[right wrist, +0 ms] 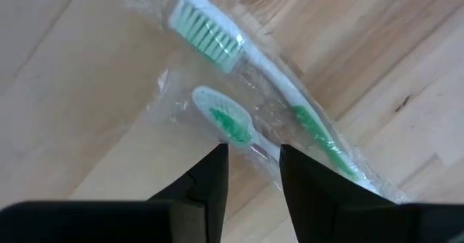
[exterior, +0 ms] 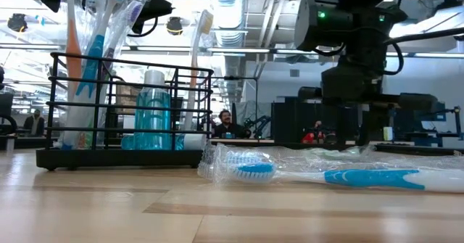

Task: Pick & Place toothbrushing station
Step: Put the white green toothbrush into the black toothbrush rack

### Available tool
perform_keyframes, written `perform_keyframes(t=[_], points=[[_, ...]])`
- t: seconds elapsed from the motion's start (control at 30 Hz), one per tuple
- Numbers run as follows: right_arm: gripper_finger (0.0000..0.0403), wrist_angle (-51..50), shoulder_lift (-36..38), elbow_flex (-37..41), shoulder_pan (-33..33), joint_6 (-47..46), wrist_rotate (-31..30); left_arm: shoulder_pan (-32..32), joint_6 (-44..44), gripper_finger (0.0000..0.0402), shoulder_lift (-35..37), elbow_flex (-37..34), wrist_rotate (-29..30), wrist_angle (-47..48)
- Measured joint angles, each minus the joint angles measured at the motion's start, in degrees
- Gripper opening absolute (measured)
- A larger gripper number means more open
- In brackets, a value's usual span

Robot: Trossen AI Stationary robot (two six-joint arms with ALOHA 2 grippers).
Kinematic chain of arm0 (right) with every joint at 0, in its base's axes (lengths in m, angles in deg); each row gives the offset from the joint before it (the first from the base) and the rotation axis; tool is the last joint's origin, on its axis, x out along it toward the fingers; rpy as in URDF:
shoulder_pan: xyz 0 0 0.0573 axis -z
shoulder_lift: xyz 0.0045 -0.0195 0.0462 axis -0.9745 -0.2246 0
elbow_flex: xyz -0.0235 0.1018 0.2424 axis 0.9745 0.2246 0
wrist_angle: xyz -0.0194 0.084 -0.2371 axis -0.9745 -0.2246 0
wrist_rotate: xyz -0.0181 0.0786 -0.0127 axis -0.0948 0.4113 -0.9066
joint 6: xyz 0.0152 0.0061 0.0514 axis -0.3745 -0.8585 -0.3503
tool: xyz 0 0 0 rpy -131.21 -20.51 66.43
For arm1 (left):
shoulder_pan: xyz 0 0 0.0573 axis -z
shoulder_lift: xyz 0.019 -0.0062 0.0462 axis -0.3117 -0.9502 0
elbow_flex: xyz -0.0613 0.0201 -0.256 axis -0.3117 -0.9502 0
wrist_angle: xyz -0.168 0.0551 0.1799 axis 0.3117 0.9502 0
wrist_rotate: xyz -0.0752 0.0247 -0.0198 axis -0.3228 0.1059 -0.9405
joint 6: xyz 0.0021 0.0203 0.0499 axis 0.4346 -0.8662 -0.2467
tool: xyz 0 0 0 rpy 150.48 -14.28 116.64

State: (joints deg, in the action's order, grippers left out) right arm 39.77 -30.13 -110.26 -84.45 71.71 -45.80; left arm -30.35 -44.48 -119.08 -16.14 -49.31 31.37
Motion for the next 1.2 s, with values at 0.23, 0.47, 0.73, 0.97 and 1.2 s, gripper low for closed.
perform_keyframes(t=[0.23, 0.47, 0.73, 0.97, 1.2], points=[[0.0088, 0.38, 0.0, 0.02, 0.47, 0.43, 0.0, 0.01, -0.01, 0.0053, 0.0, 0.0, -0.01, 0.0], [0.0013, 0.38, 0.0, 0.02, 0.43, 0.44, 0.23, 0.01, 0.0, 0.0053, 0.0, 0.0, 0.0, 0.0], [0.0002, 0.29, 0.0, 0.02, 0.38, 0.12, 1.49, 0.0, 0.0, 0.0053, 0.0, 0.0, 0.0, 0.0], [0.0, -1.93, 0.15, -0.7, 0.34, -1.0, 1.42, 0.02, -0.02, 0.0053, 0.0, 0.0, 0.0, 0.0], [0.0, -5.73, 0.15, -5.66, 0.36, -3.0, 1.44, 0.01, 0.0, 0.0053, 0.0, 0.0, 0.0, 0.0]])
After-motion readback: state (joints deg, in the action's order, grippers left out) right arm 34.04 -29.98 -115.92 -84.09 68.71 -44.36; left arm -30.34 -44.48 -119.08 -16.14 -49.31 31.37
